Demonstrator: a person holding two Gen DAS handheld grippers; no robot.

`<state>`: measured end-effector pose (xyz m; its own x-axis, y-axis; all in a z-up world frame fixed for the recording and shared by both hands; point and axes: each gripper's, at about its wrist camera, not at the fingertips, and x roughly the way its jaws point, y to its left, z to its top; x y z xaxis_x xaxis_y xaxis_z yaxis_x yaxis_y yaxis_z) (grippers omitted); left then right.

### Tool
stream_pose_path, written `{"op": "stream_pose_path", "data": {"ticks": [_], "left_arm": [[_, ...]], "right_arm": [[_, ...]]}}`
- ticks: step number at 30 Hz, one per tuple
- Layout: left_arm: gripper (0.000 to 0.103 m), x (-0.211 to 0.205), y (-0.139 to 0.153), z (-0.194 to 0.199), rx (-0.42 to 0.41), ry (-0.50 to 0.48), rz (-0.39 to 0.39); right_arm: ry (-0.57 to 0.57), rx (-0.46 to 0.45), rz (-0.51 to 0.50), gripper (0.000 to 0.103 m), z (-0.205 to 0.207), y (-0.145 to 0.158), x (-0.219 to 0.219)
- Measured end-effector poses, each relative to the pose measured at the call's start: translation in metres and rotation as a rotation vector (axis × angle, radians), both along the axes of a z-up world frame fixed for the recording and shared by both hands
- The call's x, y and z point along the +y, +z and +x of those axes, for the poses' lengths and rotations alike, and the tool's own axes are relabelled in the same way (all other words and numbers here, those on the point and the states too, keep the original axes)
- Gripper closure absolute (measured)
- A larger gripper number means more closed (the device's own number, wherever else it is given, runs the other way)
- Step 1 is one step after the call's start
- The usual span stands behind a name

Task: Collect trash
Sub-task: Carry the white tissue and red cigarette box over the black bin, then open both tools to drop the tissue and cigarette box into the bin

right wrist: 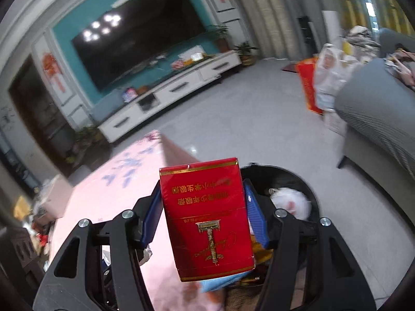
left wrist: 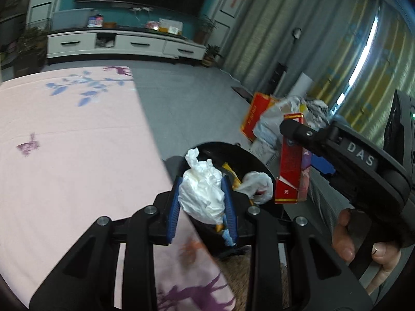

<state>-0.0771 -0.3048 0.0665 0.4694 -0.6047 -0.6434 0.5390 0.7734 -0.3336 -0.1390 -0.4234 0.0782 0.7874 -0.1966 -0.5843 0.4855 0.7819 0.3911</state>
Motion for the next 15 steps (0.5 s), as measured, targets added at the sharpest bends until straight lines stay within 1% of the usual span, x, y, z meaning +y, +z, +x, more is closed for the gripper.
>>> {"op": "stream_pose_path", "data": {"ticks": [3, 5, 8, 9, 10, 13, 15], "left_arm": [[0.072, -0.026, -0.011, 0.007, 0.031, -0.033, 0.012], [0.072, -0.040, -0.020, 0.012, 0.047, -0.058, 0.027], [0.072, -0.055, -0.033, 0.022, 0.074, -0.080, 0.046], [0.072, -0.058, -0.037, 0.023, 0.084, -0.085, 0.049], [0.072, -0.063, -0.042, 0.027, 0.101, -0.093, 0.048], [0.072, -0.069, -0.055, 0.034, 0.172, -0.120, 0.014], [0.072, -0.073, -0.061, 0.038, 0.184, -0.122, 0.018]], "right_arm": [[-0.032, 0.033, 0.040, 0.044, 0.000, -0.016, -0.016], [-0.054, 0.071, 0.056, 0.043, 0.003, -0.027, -0.024], [-0.076, 0.128, 0.068, 0.043, 0.007, -0.041, -0.033], [-0.076, 0.134, 0.072, 0.043, 0.008, -0.043, -0.034], [-0.079, 0.143, 0.086, 0.043, 0.009, -0.047, -0.037], [-0.089, 0.166, 0.110, 0.043, 0.011, -0.056, -0.042], [-0.098, 0.198, 0.123, 0.043, 0.013, -0.064, -0.047]]}}
